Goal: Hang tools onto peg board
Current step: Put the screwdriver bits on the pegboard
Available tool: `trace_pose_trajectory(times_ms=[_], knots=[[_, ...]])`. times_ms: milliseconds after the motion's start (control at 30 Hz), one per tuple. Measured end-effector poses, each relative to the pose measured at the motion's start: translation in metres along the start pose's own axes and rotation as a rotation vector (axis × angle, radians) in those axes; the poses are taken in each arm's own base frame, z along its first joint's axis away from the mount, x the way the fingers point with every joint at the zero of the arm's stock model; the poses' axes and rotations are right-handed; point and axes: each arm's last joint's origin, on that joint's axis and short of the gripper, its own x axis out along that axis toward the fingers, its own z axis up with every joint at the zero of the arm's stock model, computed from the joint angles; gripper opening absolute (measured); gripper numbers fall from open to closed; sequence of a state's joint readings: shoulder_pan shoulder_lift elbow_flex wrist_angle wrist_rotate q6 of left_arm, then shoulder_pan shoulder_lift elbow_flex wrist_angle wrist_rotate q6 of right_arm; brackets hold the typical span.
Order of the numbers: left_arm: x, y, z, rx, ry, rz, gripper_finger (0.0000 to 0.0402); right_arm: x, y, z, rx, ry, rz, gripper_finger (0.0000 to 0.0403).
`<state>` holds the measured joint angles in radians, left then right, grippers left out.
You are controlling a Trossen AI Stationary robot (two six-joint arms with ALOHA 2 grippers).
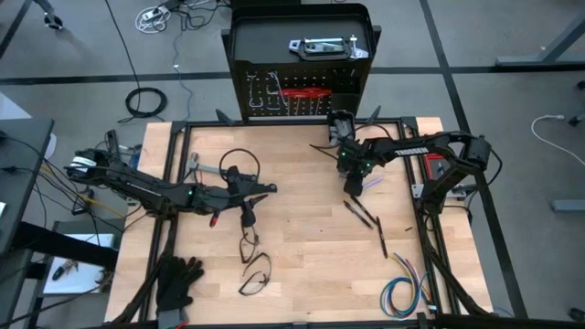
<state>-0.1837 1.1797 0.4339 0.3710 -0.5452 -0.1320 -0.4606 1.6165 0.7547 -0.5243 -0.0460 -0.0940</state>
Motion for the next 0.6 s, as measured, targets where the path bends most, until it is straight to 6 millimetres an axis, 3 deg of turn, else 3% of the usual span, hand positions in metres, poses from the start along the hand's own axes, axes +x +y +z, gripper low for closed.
trace_pose_trajectory(times_ms=[267, 300, 333, 400, 600], knots=[[0.000, 0.000, 0.000, 0.002, 0.003, 0.000, 0.0156, -0.014, 0.012, -0.001, 0.013, -0.054, 0.007, 0.0098], [0.000, 0.000, 0.000, 0.002, 0.003, 0.001, 0.0156, -0.019, 0.014, -0.001, 0.011, -0.070, 0.010, 0.0088], [0.000, 0.000, 0.000, 0.002, 0.003, 0.001, 0.0156, -0.026, 0.016, -0.001, 0.009, -0.099, 0.023, 0.0044], [0.000, 0.000, 0.000, 0.000, 0.000, 0.004, 0.0156, -0.037, 0.020, -0.002, 0.005, -0.146, 0.029, 0.0007], [0.000, 0.000, 0.000, 0.000, -0.001, 0.003, 0.0156, -0.060, 0.027, -0.003, -0.004, -0.253, -0.022, 0.0000]])
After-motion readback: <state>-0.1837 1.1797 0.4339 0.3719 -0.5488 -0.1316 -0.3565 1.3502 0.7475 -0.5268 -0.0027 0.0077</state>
